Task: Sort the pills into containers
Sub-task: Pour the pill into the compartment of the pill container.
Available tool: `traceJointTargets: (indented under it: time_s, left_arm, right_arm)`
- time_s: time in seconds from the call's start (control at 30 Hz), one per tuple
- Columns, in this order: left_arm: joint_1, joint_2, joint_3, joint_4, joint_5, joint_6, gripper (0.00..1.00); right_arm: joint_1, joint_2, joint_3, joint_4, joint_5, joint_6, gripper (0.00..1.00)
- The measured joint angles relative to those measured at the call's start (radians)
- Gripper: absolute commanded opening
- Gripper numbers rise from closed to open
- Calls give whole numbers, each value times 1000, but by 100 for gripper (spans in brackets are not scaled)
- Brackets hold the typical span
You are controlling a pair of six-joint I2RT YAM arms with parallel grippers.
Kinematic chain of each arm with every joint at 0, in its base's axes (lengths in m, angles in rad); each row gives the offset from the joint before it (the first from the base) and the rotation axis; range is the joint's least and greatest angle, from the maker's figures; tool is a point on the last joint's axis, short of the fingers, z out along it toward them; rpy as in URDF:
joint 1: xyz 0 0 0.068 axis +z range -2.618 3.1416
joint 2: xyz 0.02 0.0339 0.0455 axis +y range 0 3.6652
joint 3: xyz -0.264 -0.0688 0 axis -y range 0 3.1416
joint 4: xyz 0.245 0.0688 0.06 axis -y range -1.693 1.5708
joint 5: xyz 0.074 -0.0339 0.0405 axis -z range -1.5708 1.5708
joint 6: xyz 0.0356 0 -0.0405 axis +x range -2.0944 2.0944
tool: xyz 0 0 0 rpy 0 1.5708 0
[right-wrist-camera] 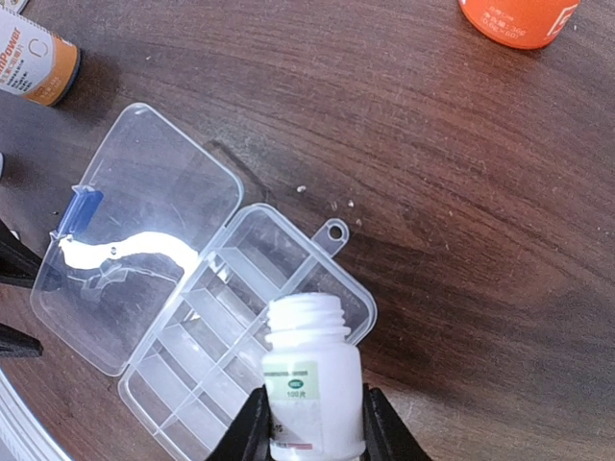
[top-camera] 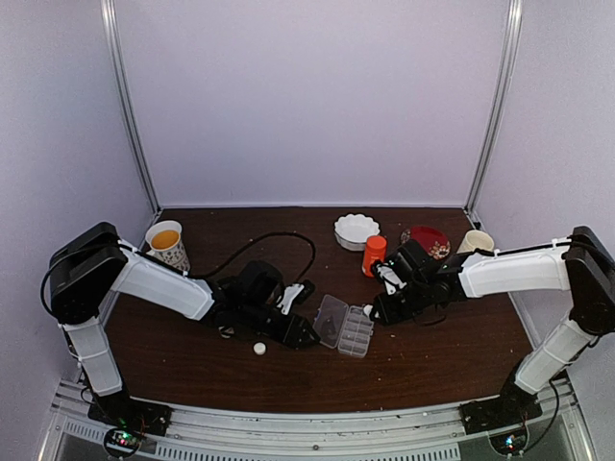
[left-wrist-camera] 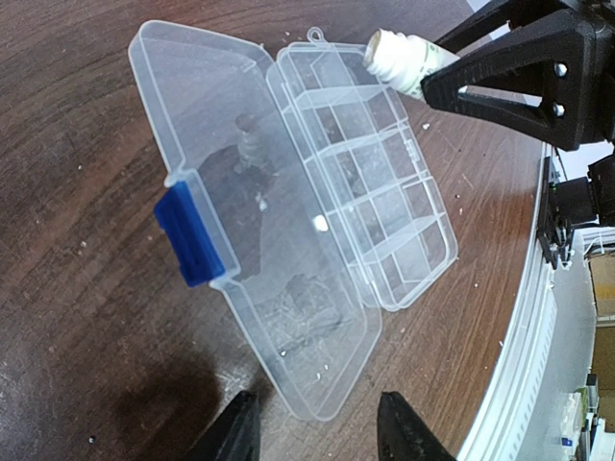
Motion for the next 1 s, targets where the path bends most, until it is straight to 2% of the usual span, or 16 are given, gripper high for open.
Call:
traceJointTargets:
  time_s: [1.0]
  left_arm:
    - [0, 0, 0, 0, 0, 0, 45]
  right_arm:
    - [0, 0, 36, -54, -6, -1, 0]
